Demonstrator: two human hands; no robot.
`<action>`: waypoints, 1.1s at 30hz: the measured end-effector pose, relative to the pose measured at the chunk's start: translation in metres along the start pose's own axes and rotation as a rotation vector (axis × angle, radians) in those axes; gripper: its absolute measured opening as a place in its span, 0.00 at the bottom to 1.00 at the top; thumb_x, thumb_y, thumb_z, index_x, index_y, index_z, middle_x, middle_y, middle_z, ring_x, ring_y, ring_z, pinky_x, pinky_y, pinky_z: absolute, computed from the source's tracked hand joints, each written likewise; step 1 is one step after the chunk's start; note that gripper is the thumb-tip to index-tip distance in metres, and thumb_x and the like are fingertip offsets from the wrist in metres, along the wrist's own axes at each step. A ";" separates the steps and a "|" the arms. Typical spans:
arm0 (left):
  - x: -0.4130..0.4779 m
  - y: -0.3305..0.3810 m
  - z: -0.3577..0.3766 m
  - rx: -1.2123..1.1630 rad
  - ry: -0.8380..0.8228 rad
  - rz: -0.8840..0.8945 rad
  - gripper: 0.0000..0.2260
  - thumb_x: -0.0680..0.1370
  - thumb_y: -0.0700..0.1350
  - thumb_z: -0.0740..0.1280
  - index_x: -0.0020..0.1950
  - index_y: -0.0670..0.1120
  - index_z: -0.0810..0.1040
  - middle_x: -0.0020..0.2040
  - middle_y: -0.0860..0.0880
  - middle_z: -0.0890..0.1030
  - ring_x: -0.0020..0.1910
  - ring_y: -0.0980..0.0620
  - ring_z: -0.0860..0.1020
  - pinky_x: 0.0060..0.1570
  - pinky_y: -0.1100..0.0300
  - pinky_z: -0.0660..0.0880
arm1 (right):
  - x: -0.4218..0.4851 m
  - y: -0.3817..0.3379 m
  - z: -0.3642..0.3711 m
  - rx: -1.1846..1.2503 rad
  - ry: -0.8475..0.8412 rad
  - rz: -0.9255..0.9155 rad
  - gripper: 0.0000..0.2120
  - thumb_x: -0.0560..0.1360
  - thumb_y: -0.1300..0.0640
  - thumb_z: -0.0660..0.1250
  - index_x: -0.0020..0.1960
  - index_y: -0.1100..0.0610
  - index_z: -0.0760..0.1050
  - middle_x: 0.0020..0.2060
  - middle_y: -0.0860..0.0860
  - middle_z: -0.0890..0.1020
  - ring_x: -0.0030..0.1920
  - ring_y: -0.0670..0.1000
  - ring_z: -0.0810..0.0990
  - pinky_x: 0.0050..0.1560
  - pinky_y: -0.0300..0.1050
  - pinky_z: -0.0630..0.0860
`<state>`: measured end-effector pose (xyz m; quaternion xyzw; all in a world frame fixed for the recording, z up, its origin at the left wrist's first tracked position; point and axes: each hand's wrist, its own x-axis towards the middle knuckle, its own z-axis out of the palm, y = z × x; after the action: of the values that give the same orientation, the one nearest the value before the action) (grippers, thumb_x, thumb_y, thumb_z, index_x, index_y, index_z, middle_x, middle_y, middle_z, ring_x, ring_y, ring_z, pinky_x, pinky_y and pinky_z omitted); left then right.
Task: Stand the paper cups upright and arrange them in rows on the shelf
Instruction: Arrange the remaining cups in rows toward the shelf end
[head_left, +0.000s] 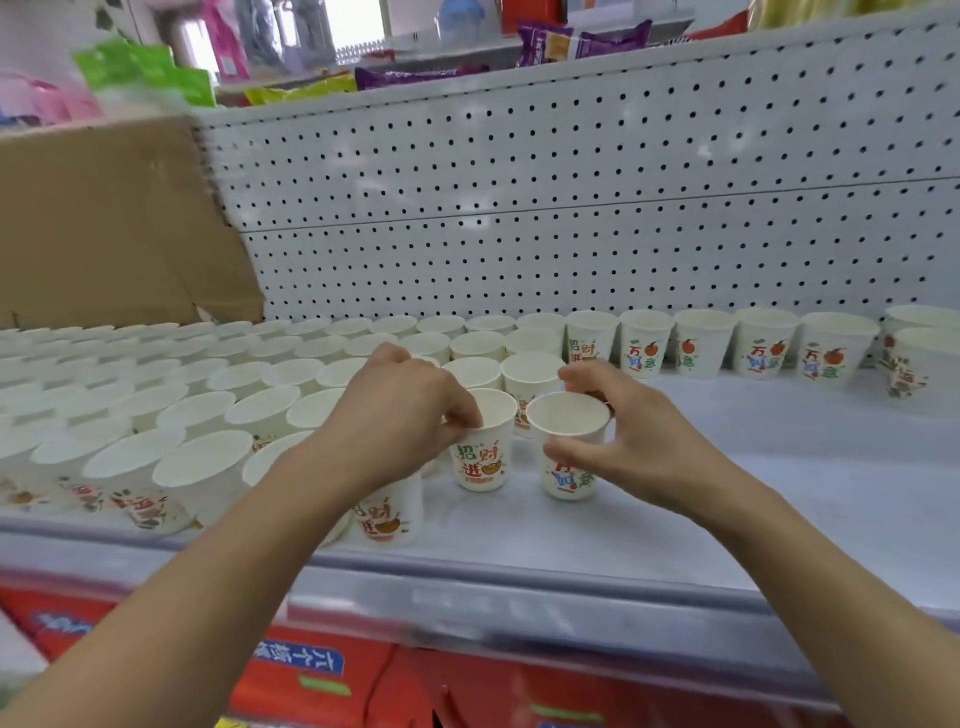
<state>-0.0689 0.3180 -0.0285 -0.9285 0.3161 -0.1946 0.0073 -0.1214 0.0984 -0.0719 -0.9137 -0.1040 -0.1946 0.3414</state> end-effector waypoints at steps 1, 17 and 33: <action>0.000 -0.002 0.001 0.005 -0.007 0.002 0.08 0.77 0.53 0.66 0.54 0.61 0.81 0.51 0.59 0.83 0.55 0.53 0.74 0.62 0.59 0.61 | 0.001 -0.001 0.004 0.002 0.006 0.003 0.32 0.69 0.47 0.74 0.69 0.48 0.66 0.64 0.44 0.73 0.59 0.40 0.71 0.62 0.40 0.70; 0.005 0.015 -0.012 -0.122 0.024 0.116 0.20 0.73 0.66 0.62 0.62 0.61 0.75 0.57 0.62 0.78 0.59 0.58 0.73 0.61 0.56 0.65 | 0.001 0.003 0.011 -0.216 0.150 -0.078 0.31 0.72 0.36 0.66 0.70 0.49 0.65 0.67 0.44 0.66 0.68 0.44 0.61 0.60 0.38 0.63; 0.206 0.256 0.051 -0.602 -0.118 0.307 0.22 0.80 0.47 0.63 0.74 0.50 0.65 0.72 0.51 0.68 0.70 0.52 0.65 0.65 0.57 0.63 | -0.033 0.198 -0.194 -0.487 0.359 0.429 0.20 0.74 0.53 0.69 0.65 0.54 0.72 0.65 0.53 0.72 0.66 0.56 0.63 0.64 0.51 0.65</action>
<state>-0.0503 -0.0142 -0.0374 -0.8401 0.4947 -0.0352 -0.2198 -0.1429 -0.1803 -0.0674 -0.9204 0.2010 -0.2949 0.1596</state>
